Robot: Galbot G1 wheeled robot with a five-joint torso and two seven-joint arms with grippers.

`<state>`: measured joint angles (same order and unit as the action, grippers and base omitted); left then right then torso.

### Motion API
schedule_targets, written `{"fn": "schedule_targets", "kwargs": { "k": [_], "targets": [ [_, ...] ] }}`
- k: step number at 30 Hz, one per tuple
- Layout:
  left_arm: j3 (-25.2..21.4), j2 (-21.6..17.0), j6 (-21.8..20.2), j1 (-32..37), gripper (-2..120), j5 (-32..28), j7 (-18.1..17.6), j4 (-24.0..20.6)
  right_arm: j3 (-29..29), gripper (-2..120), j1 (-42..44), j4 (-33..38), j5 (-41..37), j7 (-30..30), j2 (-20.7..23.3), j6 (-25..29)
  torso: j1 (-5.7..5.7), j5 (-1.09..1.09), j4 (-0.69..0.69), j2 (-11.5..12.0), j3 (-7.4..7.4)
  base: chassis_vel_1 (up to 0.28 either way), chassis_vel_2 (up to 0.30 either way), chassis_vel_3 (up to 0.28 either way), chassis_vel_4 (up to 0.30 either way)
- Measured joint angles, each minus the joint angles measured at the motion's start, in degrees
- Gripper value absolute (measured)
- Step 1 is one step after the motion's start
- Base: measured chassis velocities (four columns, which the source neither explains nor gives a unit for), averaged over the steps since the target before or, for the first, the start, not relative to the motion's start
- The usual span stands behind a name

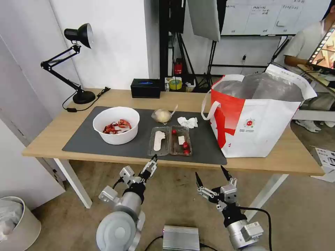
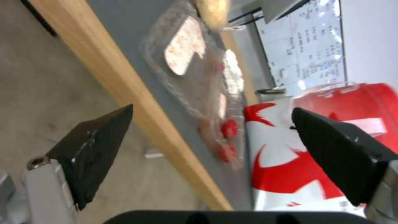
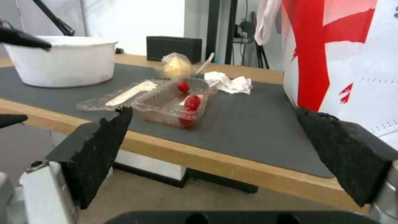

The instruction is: Pick up the trash from the table and place it into the takeout bag.

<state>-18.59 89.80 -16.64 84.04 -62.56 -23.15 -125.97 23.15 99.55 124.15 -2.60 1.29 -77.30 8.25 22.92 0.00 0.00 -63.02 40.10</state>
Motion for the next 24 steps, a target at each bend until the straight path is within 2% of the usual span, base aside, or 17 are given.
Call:
{"fn": "schedule_targets", "kwargs": {
  "k": [6,7,24],
  "targets": [
    [-0.13,0.37,-0.72,-1.30,100,-5.23,-1.68,-0.82,0.01,100,0.24,0.22,-0.05,-0.03,-0.05,0.12,0.00,0.00,0.00,0.00,0.00,0.000,0.000,0.000,0.000],
    [0.35,0.53,-1.55,-2.34,100,-6.55,-2.82,-0.65,0.06,100,0.40,0.38,-0.08,-0.05,-0.06,0.15,0.00,0.00,0.00,0.00,0.00,0.000,0.000,0.000,0.000],
    [2.51,1.42,-2.24,-10.60,100,-8.29,-7.36,6.97,1.26,100,0.22,0.20,-1.08,-0.12,-0.44,0.31,0.00,0.00,0.00,0.00,0.01,0.000,0.000,0.000,0.000]
  ]
}}
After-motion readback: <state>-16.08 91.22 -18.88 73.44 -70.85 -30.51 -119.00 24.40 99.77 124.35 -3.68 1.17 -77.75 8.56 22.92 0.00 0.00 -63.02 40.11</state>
